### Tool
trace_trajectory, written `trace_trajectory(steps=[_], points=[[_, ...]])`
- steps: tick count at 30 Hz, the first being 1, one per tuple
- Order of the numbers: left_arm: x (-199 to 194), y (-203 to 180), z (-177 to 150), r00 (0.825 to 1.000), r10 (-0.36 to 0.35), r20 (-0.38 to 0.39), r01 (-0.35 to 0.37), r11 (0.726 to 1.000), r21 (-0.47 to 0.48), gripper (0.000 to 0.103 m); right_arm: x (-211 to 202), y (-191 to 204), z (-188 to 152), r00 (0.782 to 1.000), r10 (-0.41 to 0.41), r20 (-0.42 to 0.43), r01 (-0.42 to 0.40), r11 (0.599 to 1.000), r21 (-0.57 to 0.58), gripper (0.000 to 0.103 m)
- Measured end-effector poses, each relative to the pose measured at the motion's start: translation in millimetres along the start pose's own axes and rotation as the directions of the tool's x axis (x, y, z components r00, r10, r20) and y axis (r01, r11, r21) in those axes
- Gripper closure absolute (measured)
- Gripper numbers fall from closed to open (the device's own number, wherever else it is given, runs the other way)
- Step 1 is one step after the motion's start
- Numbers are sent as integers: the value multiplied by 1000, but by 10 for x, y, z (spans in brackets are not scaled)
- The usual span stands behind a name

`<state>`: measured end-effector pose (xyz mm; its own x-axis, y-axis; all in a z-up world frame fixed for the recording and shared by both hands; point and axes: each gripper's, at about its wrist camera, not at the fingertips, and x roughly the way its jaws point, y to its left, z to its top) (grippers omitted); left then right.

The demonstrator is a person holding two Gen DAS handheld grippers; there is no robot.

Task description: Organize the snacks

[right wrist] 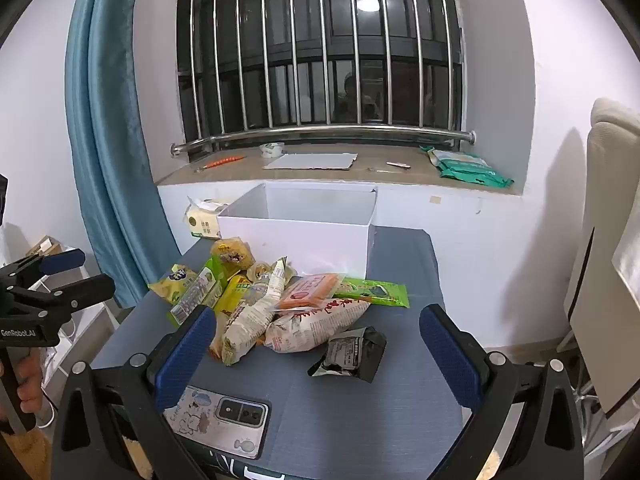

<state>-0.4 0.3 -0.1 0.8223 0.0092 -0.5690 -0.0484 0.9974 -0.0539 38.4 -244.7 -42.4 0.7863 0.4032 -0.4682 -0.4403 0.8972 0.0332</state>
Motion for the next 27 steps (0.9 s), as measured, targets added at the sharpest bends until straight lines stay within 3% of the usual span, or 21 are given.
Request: trace_trajectory(steps=[27], points=[[-4, -24, -18, 1000, -7, -11, 8, 1000, 12, 0, -5, -11, -6, 1000, 4, -20, -4, 1000, 10, 0]])
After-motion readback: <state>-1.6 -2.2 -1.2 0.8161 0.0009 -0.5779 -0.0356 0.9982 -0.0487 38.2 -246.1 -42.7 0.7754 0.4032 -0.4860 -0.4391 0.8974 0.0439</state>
